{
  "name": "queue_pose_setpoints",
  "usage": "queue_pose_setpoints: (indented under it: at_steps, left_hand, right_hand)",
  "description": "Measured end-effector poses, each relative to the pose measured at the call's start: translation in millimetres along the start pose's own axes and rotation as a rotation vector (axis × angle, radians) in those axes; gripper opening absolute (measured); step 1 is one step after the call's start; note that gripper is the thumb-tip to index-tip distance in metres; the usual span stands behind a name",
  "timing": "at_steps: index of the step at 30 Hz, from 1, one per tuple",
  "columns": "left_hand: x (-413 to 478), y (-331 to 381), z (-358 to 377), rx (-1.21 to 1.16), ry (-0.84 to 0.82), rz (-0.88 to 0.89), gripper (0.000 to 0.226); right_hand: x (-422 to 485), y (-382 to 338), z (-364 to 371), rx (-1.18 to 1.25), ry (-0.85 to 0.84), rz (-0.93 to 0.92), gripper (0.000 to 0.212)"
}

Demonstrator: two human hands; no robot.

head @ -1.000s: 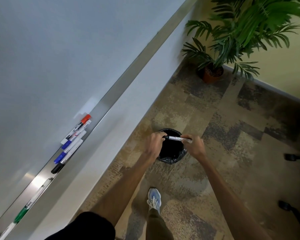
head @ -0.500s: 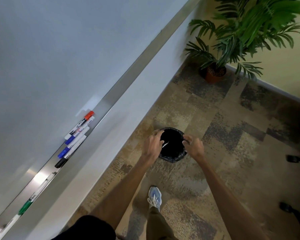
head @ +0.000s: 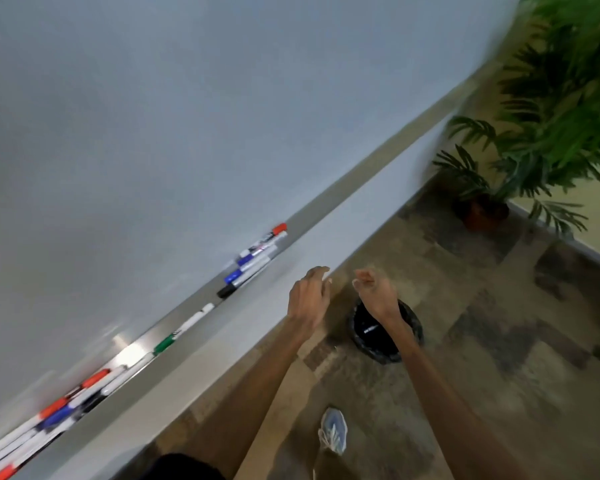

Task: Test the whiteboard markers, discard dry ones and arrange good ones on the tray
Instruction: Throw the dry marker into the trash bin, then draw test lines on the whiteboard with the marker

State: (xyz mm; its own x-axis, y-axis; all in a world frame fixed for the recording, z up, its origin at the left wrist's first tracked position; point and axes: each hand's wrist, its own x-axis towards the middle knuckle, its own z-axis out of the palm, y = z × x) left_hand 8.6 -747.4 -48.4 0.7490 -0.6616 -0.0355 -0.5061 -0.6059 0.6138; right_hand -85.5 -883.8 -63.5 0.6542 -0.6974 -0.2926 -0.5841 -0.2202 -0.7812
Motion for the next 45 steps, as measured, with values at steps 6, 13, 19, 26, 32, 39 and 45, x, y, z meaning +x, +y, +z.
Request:
queue_pose_setpoints:
  at_steps: [6, 13, 19, 26, 32, 39, 45]
  left_hand:
    - [-45, -45, -98, -0.024, 0.147, -0.111, 0.036]
    - [-114, -118, -209, 0.022, 0.358, -0.147, 0.031]
    - [-183, -188, -274, 0.053, 0.496, -0.227, 0.029]
    - [-268, -273, -322, 0.113, 0.612, -0.351, 0.028]
    - [-334, -320, -344, 0.154, 0.679, -0.489, 0.022]
    - [-403, -366, -356, 0.186, 0.613, -0.643, 0.027]
    - [-443, -391, -351, 0.24, 0.465, -0.701, 0.034]
  right_hand:
    - [-40, -97, 67, 0.041, -0.04, -0.177, 0.023]
    - [-103, -193, 163, 0.052, -0.156, -0.333, 0.021]
    - [-162, -245, 246, 0.032, -0.252, -0.461, 0.014]
    - [-236, -288, 329, -0.079, -0.383, -0.567, 0.017]
    - [-285, -301, 387, -0.165, -0.484, -0.617, 0.014]
    - [-332, -298, 439, -0.309, -0.605, -0.706, 0.012]
    - [-360, -279, 468, -0.415, -0.69, -0.858, 0.014]
